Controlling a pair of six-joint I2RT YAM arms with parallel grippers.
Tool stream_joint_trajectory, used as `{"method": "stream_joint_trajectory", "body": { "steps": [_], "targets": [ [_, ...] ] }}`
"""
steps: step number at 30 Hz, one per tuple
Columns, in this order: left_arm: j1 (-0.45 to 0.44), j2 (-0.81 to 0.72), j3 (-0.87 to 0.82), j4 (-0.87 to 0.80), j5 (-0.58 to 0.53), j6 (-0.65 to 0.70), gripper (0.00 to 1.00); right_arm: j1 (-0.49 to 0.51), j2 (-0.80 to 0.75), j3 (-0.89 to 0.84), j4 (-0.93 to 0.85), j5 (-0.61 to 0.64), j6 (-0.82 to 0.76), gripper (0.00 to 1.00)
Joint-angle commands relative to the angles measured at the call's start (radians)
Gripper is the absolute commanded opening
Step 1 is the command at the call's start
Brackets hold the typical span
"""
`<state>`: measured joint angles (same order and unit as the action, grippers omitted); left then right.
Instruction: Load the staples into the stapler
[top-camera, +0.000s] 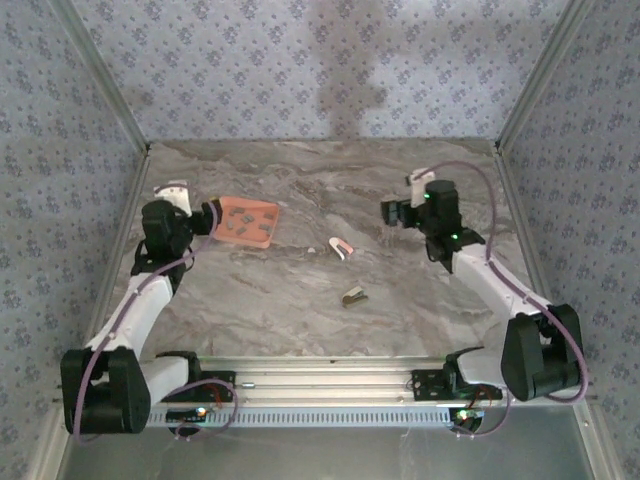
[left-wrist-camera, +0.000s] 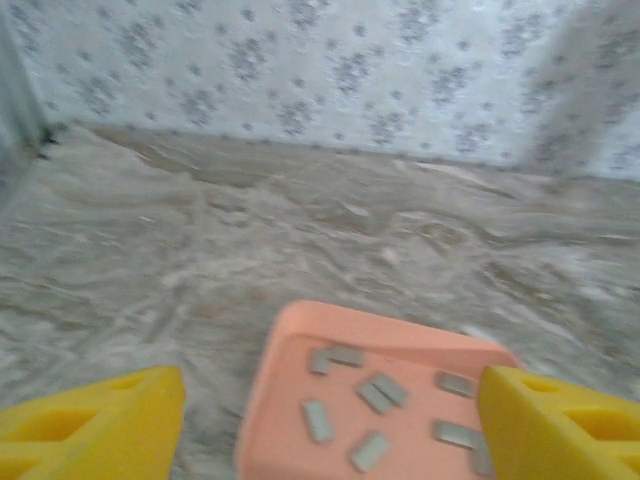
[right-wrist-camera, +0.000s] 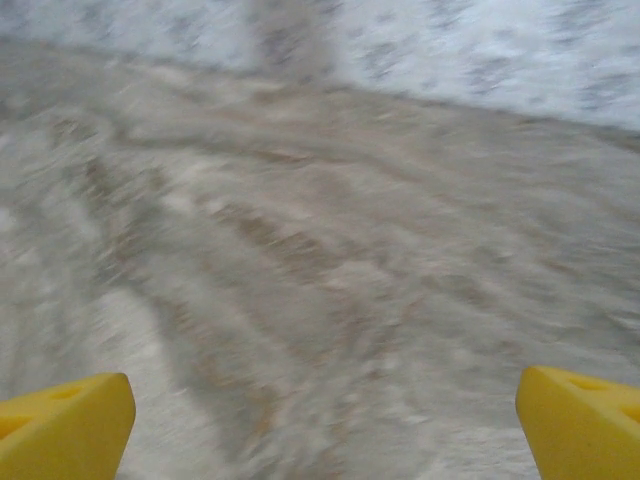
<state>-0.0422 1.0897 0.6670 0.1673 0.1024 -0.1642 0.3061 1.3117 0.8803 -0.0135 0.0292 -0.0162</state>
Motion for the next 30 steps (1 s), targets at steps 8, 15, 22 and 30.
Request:
{"method": "stream_joint_trajectory", "body": {
  "steps": [8, 15, 22, 30],
  "targets": [
    [-0.124, -0.070, 0.001, -0.336, 0.096, -0.146, 0.66, 0.311, 0.267, 0.190, -0.382, -0.010, 0.034, 0.96],
    [-0.130, -0.077, -0.052, -0.297, 0.094, -0.176, 0.64, 0.315, 0.483, 0.357, -0.490, -0.076, 0.022, 0.89],
    [-0.137, -0.046, -0.055, -0.279, 0.103, -0.182, 0.64, 0.309, 0.569, 0.405, -0.495, -0.079, -0.006, 0.81],
    [-0.140, -0.036, -0.064, -0.258, 0.104, -0.186, 0.64, 0.283, 0.623, 0.427, -0.500, -0.073, -0.028, 0.68]
  ]
}}
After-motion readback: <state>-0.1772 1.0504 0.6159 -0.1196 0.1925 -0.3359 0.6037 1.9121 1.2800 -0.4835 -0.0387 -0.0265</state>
